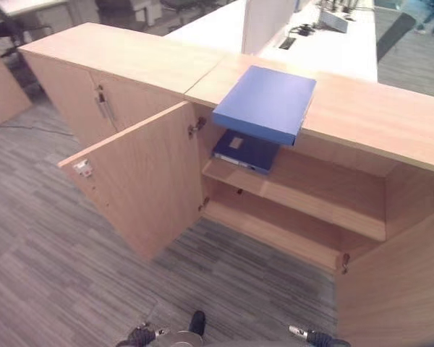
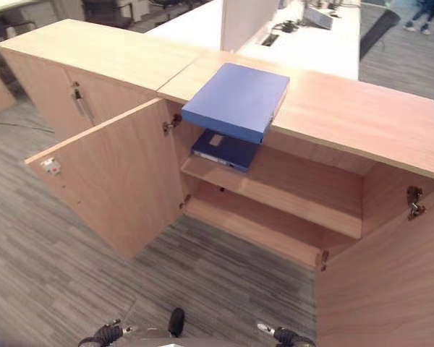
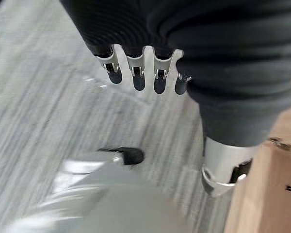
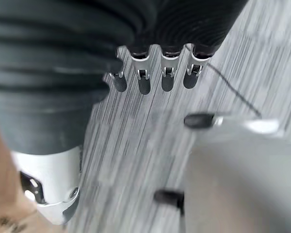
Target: Put the empty folder in the office cabinet
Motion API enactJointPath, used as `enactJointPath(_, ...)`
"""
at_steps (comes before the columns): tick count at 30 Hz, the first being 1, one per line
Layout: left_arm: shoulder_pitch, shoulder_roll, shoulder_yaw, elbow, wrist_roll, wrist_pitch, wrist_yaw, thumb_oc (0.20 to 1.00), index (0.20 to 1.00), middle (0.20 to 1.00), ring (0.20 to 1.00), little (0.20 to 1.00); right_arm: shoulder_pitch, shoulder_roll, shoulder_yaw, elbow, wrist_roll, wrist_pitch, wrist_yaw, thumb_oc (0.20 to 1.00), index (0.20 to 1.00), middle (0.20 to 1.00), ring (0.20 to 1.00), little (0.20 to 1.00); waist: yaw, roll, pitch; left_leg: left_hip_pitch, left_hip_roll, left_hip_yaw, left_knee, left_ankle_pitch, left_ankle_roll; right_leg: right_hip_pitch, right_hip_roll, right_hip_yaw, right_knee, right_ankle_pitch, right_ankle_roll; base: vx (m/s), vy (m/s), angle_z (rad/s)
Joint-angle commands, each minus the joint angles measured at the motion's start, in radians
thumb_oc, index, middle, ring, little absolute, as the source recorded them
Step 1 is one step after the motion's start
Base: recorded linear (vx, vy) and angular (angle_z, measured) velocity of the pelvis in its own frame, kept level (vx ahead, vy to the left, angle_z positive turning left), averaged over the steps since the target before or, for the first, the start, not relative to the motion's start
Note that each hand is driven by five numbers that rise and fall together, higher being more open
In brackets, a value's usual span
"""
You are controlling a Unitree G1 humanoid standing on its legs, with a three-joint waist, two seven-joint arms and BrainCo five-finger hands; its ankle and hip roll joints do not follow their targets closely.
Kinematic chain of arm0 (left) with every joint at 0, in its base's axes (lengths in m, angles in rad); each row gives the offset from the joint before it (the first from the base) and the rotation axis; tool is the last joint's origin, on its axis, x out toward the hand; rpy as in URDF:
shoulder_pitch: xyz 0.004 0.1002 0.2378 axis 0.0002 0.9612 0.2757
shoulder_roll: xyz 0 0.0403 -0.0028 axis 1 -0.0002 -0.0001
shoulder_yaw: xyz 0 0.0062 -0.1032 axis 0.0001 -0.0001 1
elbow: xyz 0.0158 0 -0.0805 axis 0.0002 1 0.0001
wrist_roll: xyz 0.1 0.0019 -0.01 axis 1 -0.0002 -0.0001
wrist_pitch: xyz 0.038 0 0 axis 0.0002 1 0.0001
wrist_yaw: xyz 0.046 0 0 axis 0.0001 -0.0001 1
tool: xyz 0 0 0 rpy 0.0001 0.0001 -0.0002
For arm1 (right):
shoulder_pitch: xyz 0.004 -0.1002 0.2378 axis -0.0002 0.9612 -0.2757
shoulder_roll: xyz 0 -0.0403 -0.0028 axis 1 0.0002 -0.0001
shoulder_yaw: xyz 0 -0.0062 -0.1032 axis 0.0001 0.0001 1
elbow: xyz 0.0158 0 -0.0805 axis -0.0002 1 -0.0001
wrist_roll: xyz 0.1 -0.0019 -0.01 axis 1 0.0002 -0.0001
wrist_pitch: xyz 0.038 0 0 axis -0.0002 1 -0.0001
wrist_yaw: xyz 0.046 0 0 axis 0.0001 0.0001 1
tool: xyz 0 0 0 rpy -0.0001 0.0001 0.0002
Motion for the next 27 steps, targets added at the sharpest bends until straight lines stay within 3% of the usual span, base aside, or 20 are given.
enactJointPath(1, 0.018, -0.012, -0.026, 0.005, -0.011, -0.028, -0.016, 1.000, 1.000, 1.000, 1.000, 1.000, -0.041, -0.036, -0.004, -0.007, 0.042, -0.018, 0.002, 1.000, 1.000, 1.000, 1.000, 1.000, 0.018, 0.038, -0.035, -0.030, 0.024, -0.024, 0.029, -0.073, 0.009, -0.066, -0.030, 0.022, 0.076, 0.033, 0.043, 0.14, 0.359, -0.77)
enactJointPath(3, 0.022, -0.013, -0.023, -0.005, -0.019, -0.032, -0.022, 1.000, 1.000, 1.000, 1.000, 1.000, -0.038, -0.032, -0.013, -0.014, 0.053, -0.021, 0.004, 1.000, 1.000, 1.000, 1.000, 1.000, 0.014, 0.046, -0.039, -0.007, -0.003, -0.009, 0.012, -0.084, 0.024, -0.091, -0.058, 0.030, 0.118, 0.052, 0.057, 0.14, 0.352, -0.72)
enactJointPath(4, 0.030, -0.017, -0.026, -0.022, -0.027, -0.035, -0.036, 1.000, 1.000, 1.000, 1.000, 1.000, -0.030, -0.032, -0.025, -0.011, 0.063, -0.023, 0.007, 1.000, 1.000, 1.000, 1.000, 1.000, 0.006, 0.056, -0.033, 0.016, -0.034, 0.002, 0.009, -0.101, 0.041, -0.130, -0.094, 0.033, 0.208, 0.098, 0.058, 0.10, 0.260, -0.41)
enactJointPath(5, 0.030, -0.016, -0.026, -0.022, -0.027, -0.035, -0.036, 1.000, 1.000, 1.000, 1.000, 1.000, -0.030, -0.032, -0.025, -0.011, 0.063, -0.023, 0.007, 1.000, 1.000, 1.000, 1.000, 1.000, 0.007, 0.055, -0.033, 0.016, -0.034, 0.003, 0.009, -0.101, 0.041, -0.132, -0.095, 0.035, 0.210, 0.097, 0.059, 0.08, 0.306, -0.34)
enactJointPath(6, 0.031, -0.016, -0.032, -0.034, -0.026, -0.034, -0.043, 1.000, 1.000, 1.000, 1.000, 1.000, -0.031, -0.030, -0.031, -0.015, 0.076, -0.026, 0.006, 1.000, 1.000, 1.000, 1.000, 1.000, 0.002, 0.064, -0.012, 0.036, -0.056, 0.010, 0.009, -0.116, 0.057, -0.182, -0.133, 0.017, 0.312, 0.175, 0.035, 0.02, 0.134, -0.29)
enactJointPath(7, 0.031, -0.016, -0.032, -0.034, -0.026, -0.033, -0.043, 1.000, 1.000, 1.000, 1.000, 1.000, -0.031, -0.030, -0.031, -0.015, 0.076, -0.026, 0.006, 1.000, 1.000, 1.000, 1.000, 1.000, 0.003, 0.064, -0.012, 0.036, -0.056, 0.010, 0.009, -0.116, 0.057, -0.182, -0.133, 0.017, 0.313, 0.175, 0.035, 0.06, 0.231, -0.37)
enactJointPath(8, 0.035, -0.011, -0.037, -0.053, -0.028, -0.030, -0.055, 1.000, 1.000, 1.000, 1.000, 1.000, -0.032, -0.022, -0.028, -0.019, 0.085, -0.028, 0.006, 1.000, 1.000, 1.000, 1.000, 1.000, 0.013, 0.074, -0.002, 0.053, -0.054, 0.039, 0.009, -0.133, 0.057, -0.203, -0.168, -0.101, 0.347, 0.186, 0.013, 0.05, 0.118, -0.17)
enactJointPath(9, 0.040, -0.011, -0.036, -0.063, -0.035, -0.027, -0.061, 1.000, 1.000, 1.000, 1.000, 1.000, -0.032, -0.017, -0.024, -0.023, 0.087, -0.028, 0.008, 1.000, 1.000, 1.000, 1.000, 1.000, 0.019, 0.074, 0.001, 0.058, -0.050, 0.063, 0.009, -0.140, 0.055, -0.206, -0.185, -0.170, 0.340, 0.191, 0.013, 0.05, 0.117, -0.24)
enactJointPath(10, 0.040, -0.011, -0.036, -0.064, -0.035, -0.026, -0.061, 1.000, 1.000, 1.000, 1.000, 1.000, -0.032, -0.017, -0.024, -0.023, 0.087, -0.027, 0.008, 1.000, 1.000, 1.000, 1.000, 1.000, 0.017, 0.075, 0.001, 0.058, -0.050, 0.061, 0.009, -0.140, 0.055, -0.203, -0.184, -0.174, 0.336, 0.193, 0.013, 0.03, 0.033, -0.34)
enactJointPath(11, 0.044, -0.011, -0.032, -0.071, -0.042, -0.025, -0.062, 1.000, 1.000, 1.000, 1.000, 1.000, -0.037, -0.011, -0.019, -0.031, 0.089, -0.028, 0.010, 1.000, 1.000, 1.000, 1.000, 1.000, 0.024, 0.077, 0.004, 0.060, -0.043, 0.083, 0.009, -0.145, 0.052, -0.212, -0.188, -0.245, 0.318, 0.178, 0.011, 0.07, -0.026, -0.54)
enactJointPath(12, 0.047, -0.010, -0.030, -0.086, -0.050, -0.022, -0.064, 1.000, 1.000, 1.000, 1.000, 1.000, -0.044, -0.007, -0.014, -0.037, 0.089, -0.027, 0.010, 1.000, 1.000, 1.000, 1.000, 1.000, 0.026, 0.082, 0.010, 0.069, -0.032, 0.089, 0.009, -0.164, 0.045, -0.209, -0.174, -0.284, 0.295, 0.145, 0.022, 0.10, -0.083, -0.66)
enactJointPath(13, 0.047, -0.011, -0.031, -0.100, -0.057, -0.023, -0.053, 1.000, 1.000, 1.000, 1.000, 1.000, -0.067, 0.002, 0.002, -0.050, 0.096, -0.030, 0.005, 1.000, 1.000, 1.000, 1.000, 1.000, 0.024, 0.084, 0.026, 0.078, -0.023, 0.110, 0.009, -0.170, 0.044, -0.261, -0.124, -0.350, 0.247, 0.136, 0.030, 0.04, -0.098, -0.55)
enactJointPath(15, 0.043, -0.014, -0.030, -0.102, -0.056, -0.023, -0.048, 1.000, 1.000, 1.000, 1.000, 1.000, -0.079, 0.008, 0.016, -0.059, 0.105, -0.031, 0.003, 1.000, 1.000, 1.000, 1.000, 1.000, 0.021, 0.084, 0.033, 0.081, -0.017, 0.129, 0.009, -0.164, 0.044, -0.284, -0.089, -0.386, 0.196, 0.161, 0.021, 0.06, -0.099, -0.44)
enactJointPath(17, 0.038, -0.018, -0.033, -0.102, -0.063, -0.022, -0.044, 1.000, 1.000, 1.000, 1.000, 1.000, -0.090, 0.017, 0.039, -0.069, 0.106, -0.035, -0.005, 1.000, 1.000, 1.000, 1.000, 1.000, 0.012, 0.086, 0.048, 0.121, 0.000, 0.134, 0.009, -0.191, 0.034, -0.314, -0.034, -0.392, 0.174, 0.152, 0.033, 0.14, -0.142, -0.64)
enactJointPath(19, 0.040, -0.019, -0.042, -0.151, -0.085, -0.030, -0.043, 1.000, 1.000, 1.000, 1.000, 1.000, -0.078, 0.025, 0.061, -0.072, 0.114, -0.042, -0.016, 1.000, 1.000, 1.000, 1.000, 1.000, 0.011, 0.051, 0.045, 0.124, -0.004, 0.132, 0.009, -0.175, 0.031, -0.247, 0.006, -0.371, 0.070, 0.151, 0.000, 0.06, -0.219, -0.15)
enactJointPath(22, 0.061, -0.013, -0.046, -0.243, -0.122, -0.027, -0.046, 1.000, 1.000, 1.000, 1.000, 1.000, -0.066, 0.022, 0.074, -0.080, 0.102, -0.042, -0.023, 1.000, 1.000, 1.000, 1.000, 1.000, 0.018, 0.040, 0.033, 0.139, 0.021, 0.139, 0.016, -0.183, 0.017, -0.214, 0.025, -0.367, 0.052, 0.139, -0.008, 0.17, -0.229, 0.23)
enactJointPath(25, 0.090, -0.004, -0.031, -0.367, -0.205, -0.016, -0.048, 1.000, 1.000, 1.000, 1.000, 1.000, -0.054, 0.020, 0.088, -0.105, 0.098, -0.042, -0.026, 1.000, 1.000, 1.000, 1.000, 1.000, 0.023, 0.021, 0.032, 0.100, 0.067, 0.145, 0.145, -0.224, -0.009, -0.179, 0.044, -0.370, 0.057, 0.104, -0.033, 0.10, -0.204, -0.02)
enactJointPath(27, 0.102, 0.006, -0.029, -0.466, -0.253, -0.009, -0.041, 1.000, 1.000, 1.000, 1.000, 1.000, -0.057, 0.015, 0.088, -0.125, 0.113, -0.039, -0.038, 1.000, 1.000, 1.000, 1.000, 1.000, 0.025, 0.006, 0.054, 0.021, 0.093, 0.151, 0.316, -0.232, -0.031, -0.158, 0.048, -0.375, 0.059, 0.084, -0.057, 0.02, -0.269, 0.06)
